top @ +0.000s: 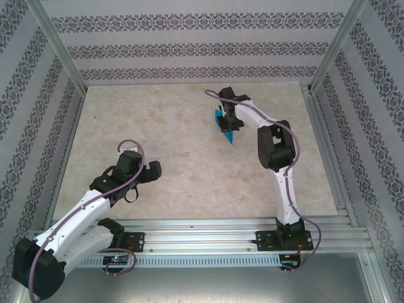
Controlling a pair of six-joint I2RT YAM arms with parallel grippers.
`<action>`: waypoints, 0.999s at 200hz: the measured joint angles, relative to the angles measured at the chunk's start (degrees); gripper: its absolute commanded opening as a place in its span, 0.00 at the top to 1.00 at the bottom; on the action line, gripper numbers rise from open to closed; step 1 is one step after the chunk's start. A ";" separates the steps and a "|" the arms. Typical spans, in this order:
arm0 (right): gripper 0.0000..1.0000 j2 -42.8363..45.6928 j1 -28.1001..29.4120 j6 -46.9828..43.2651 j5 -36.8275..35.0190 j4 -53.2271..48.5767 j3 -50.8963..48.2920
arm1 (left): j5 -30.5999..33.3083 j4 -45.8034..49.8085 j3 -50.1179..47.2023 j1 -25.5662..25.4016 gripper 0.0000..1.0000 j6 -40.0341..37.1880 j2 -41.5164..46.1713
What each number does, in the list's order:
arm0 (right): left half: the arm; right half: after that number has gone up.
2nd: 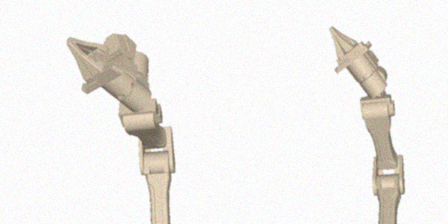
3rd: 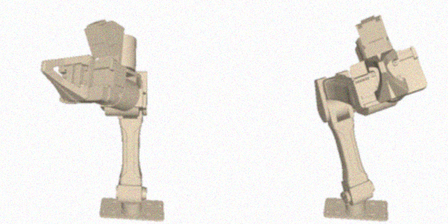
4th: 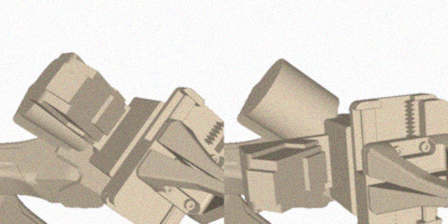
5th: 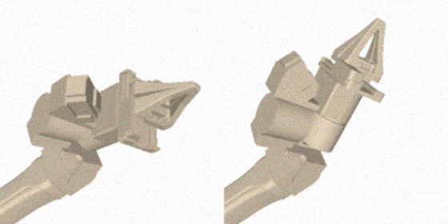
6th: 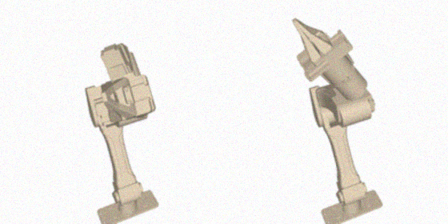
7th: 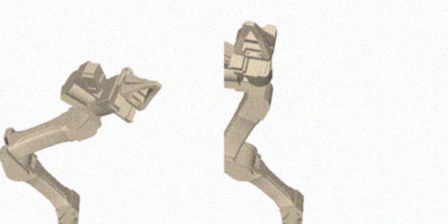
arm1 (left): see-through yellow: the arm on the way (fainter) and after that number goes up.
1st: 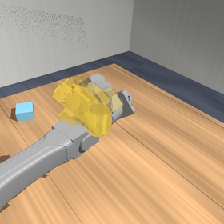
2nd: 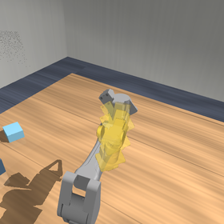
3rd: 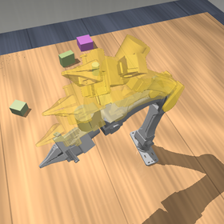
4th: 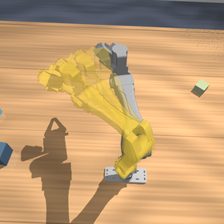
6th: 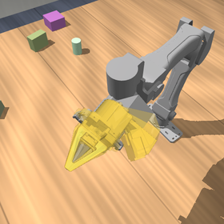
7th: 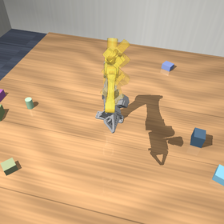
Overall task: Fold a paper plane with a square sheet of paper (fold left side to right side)
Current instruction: Move the paper plane to the top-center of the table.
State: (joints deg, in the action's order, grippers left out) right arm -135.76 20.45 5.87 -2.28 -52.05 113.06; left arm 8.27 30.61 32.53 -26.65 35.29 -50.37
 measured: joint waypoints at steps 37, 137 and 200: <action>0.79 -1.79 0.02 0.02 0.50 -1.75 2.60 | -0.02 0.02 0.00 0.00 0.00 -0.33 -0.55; 0.70 -2.38 0.02 0.20 0.87 -3.04 3.48 | -0.26 0.44 0.76 0.00 0.00 -0.81 -1.51; 0.68 -0.09 0.04 0.44 0.90 -3.93 3.45 | -0.26 0.79 2.40 0.00 0.00 -1.29 -1.55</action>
State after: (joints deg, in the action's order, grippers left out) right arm -135.85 20.49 6.31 -1.39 -55.99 116.51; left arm 8.01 31.40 34.94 -26.65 34.00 -51.92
